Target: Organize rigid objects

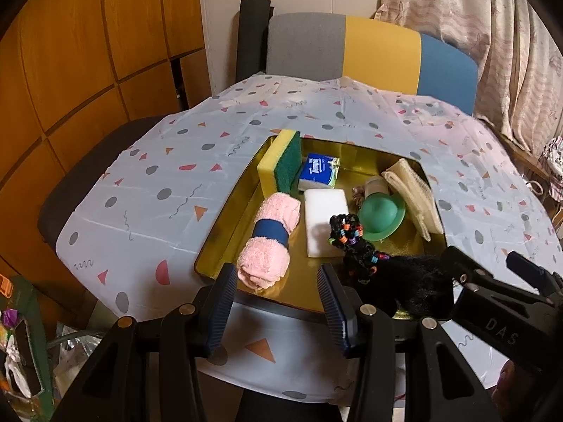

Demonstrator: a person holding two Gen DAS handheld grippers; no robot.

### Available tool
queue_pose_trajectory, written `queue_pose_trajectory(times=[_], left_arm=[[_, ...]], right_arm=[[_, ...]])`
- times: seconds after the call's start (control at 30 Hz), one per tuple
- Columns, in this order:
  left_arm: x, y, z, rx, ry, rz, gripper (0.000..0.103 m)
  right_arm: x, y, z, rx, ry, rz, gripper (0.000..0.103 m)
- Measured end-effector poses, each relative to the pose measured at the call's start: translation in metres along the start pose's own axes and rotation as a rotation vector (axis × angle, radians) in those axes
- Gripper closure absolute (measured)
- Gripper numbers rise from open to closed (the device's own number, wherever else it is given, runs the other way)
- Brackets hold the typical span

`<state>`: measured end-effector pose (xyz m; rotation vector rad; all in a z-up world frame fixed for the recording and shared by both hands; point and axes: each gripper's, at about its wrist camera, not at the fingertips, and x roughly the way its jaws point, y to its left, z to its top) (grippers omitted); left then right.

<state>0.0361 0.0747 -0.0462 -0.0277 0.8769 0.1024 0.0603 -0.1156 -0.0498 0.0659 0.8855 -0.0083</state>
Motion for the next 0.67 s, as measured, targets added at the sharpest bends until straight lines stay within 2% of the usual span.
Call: queue_pose_trajectory(times=[0.3,0.67], left_arm=[[-0.0017,-0.0061,-0.0017,0.034,-0.007,0.032,0.055],[-0.0053,-0.0034,0.0011,0.016,-0.039,0.043,0.055]], right_arm=[[0.0001,0.0005,0.0000,0.001,-0.002,-0.001,0.000],[0.0011,-0.0008,-0.0004,0.008,-0.001,0.000,0.000]])
